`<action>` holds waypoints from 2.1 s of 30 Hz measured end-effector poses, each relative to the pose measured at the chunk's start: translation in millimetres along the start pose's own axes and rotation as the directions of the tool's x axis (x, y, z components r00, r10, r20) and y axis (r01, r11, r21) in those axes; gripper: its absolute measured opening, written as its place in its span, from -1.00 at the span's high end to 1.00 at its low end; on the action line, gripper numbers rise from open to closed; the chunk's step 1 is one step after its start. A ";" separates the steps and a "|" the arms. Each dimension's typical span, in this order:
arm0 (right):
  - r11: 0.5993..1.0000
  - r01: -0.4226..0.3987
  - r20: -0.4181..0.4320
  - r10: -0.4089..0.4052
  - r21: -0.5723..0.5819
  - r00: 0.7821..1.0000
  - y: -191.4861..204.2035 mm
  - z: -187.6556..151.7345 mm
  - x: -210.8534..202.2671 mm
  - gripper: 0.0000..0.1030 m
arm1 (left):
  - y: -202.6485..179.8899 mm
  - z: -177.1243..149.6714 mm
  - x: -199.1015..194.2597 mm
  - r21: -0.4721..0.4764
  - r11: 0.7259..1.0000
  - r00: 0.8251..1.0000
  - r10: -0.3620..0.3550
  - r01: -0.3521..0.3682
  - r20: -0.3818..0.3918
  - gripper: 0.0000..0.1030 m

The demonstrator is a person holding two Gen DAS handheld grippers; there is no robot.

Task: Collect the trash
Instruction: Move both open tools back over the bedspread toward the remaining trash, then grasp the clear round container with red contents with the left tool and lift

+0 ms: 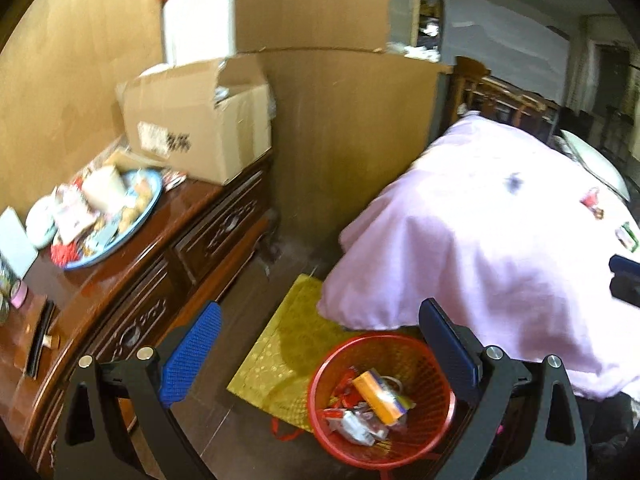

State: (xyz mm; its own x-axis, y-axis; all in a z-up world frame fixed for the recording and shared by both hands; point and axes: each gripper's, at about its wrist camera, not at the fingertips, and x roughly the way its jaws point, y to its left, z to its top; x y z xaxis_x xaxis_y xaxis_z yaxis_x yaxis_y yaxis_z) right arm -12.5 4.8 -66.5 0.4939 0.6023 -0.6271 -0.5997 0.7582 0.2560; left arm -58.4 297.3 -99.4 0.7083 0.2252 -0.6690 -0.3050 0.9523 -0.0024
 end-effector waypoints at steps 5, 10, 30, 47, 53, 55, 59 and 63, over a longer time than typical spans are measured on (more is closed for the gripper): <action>0.994 0.077 0.102 -0.085 0.081 0.991 -45.2 -5.9 -48.7 -0.58 | -44.2 10.4 -16.9 0.077 0.995 0.998 -0.058 0.057 0.016 -0.89; 0.969 0.176 0.141 -0.201 0.172 0.969 -103.6 -16.5 -83.5 -0.69 | -101.5 24.3 -15.8 0.161 0.980 0.993 -0.115 0.113 0.003 -0.89; 0.624 0.579 -0.035 -0.664 0.525 0.747 -375.8 -73.7 -114.5 -0.73 | -391.7 93.7 103.4 0.458 0.833 0.950 -0.278 0.311 -0.140 -0.89; 0.597 0.505 -0.076 -0.597 0.624 0.799 -421.7 -89.4 -103.8 -0.80 | -605.9 159.3 192.6 0.534 0.783 0.947 -0.289 0.317 -0.139 -0.89; 0.598 0.470 -0.052 -0.581 0.650 0.812 -419.7 -92.1 -107.4 -0.80 | -537.8 163.2 204.2 0.461 0.838 0.956 -0.251 0.293 -0.151 -0.89; 0.598 0.471 -0.052 -0.582 0.649 0.811 -418.2 -91.9 -107.6 -0.80 | -494.3 158.7 196.2 0.454 0.855 0.968 -0.220 0.252 -0.123 -0.89; 0.600 0.470 -0.050 -0.582 0.647 0.812 -417.6 -91.5 -107.3 -0.80 | -427.2 146.8 177.8 0.415 0.877 0.969 -0.204 0.243 -0.139 -0.89; 0.602 0.464 -0.047 -0.577 0.650 0.815 -421.1 -93.6 -109.5 -0.80 | -396.1 131.5 150.8 0.396 0.874 0.960 -0.246 0.280 -0.134 -0.89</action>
State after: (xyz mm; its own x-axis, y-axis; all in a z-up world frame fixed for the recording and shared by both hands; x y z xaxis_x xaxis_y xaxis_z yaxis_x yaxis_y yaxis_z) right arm 127.1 -403.8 -174.5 0.7193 0.0416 -0.6935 0.2777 0.8978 0.3419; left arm 252.9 -19.0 -101.6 0.6695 -0.0458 -0.7414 0.1837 0.9773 0.1055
